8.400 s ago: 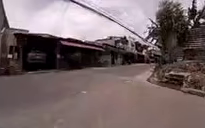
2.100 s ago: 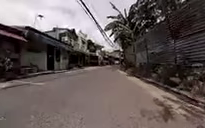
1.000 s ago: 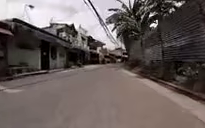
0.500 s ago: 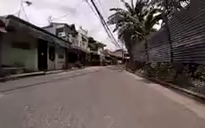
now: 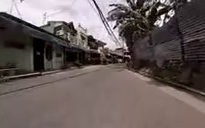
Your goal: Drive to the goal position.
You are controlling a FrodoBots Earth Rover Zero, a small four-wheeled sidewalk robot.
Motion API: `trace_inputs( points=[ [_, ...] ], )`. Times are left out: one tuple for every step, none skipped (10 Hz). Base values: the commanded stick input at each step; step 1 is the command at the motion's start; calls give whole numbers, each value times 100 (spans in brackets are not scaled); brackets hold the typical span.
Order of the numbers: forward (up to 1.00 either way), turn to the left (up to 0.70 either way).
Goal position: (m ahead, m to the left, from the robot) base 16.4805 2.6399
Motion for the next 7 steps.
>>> trace_inputs(
  points=[
    [100, 0],
    [100, -15],
    [100, -40],
    [100, -40],
    [100, -40],
    [100, -6],
    [100, 0]
  ],
)
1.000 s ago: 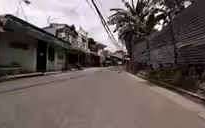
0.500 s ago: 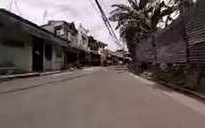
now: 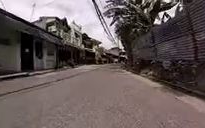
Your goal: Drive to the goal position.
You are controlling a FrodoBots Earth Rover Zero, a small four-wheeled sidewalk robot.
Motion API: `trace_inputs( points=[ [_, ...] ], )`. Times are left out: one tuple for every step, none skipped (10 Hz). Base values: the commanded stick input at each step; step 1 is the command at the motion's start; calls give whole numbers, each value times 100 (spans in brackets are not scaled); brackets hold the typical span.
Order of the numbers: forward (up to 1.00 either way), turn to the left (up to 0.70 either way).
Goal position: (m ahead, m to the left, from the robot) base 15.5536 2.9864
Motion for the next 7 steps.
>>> trace_inputs(
  points=[
    [100, 0],
    [100, 0],
    [100, 0],
    [100, 0],
    [100, 0],
    [100, 0],
    [100, 0]
  ],
)
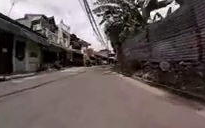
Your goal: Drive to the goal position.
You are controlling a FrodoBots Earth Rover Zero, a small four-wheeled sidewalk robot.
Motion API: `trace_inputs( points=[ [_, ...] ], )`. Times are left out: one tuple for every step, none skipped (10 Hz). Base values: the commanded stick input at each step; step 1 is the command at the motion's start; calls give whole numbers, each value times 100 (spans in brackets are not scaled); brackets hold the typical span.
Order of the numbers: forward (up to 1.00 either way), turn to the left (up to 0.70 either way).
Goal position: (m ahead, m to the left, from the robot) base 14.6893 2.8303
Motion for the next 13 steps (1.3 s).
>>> trace_inputs(
  points=[
    [100, 0],
    [100, 0],
    [100, 0],
    [100, 0],
    [100, 0],
    [100, 0],
    [100, 0],
    [100, 0],
    [100, 0],
    [100, 0],
    [100, 0],
    [100, 0],
    [100, 0]
  ],
)
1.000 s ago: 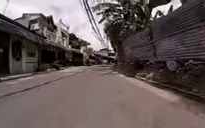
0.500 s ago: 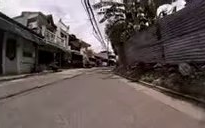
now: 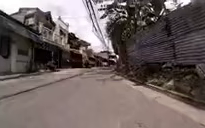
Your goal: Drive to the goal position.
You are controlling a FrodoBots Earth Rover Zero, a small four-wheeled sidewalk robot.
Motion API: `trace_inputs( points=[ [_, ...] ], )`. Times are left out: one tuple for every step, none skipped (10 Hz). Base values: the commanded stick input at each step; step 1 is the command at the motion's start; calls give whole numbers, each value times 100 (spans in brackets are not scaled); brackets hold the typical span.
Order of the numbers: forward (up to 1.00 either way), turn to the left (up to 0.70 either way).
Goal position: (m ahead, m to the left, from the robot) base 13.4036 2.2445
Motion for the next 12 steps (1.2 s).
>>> trace_inputs(
  points=[
    [100, 0],
    [100, 0],
    [100, 0],
    [100, 0],
    [100, 0],
    [100, 0],
    [100, 0],
    [100, 0],
    [100, 0],
    [98, 0],
    [92, 0],
    [85, 0]
  ],
)
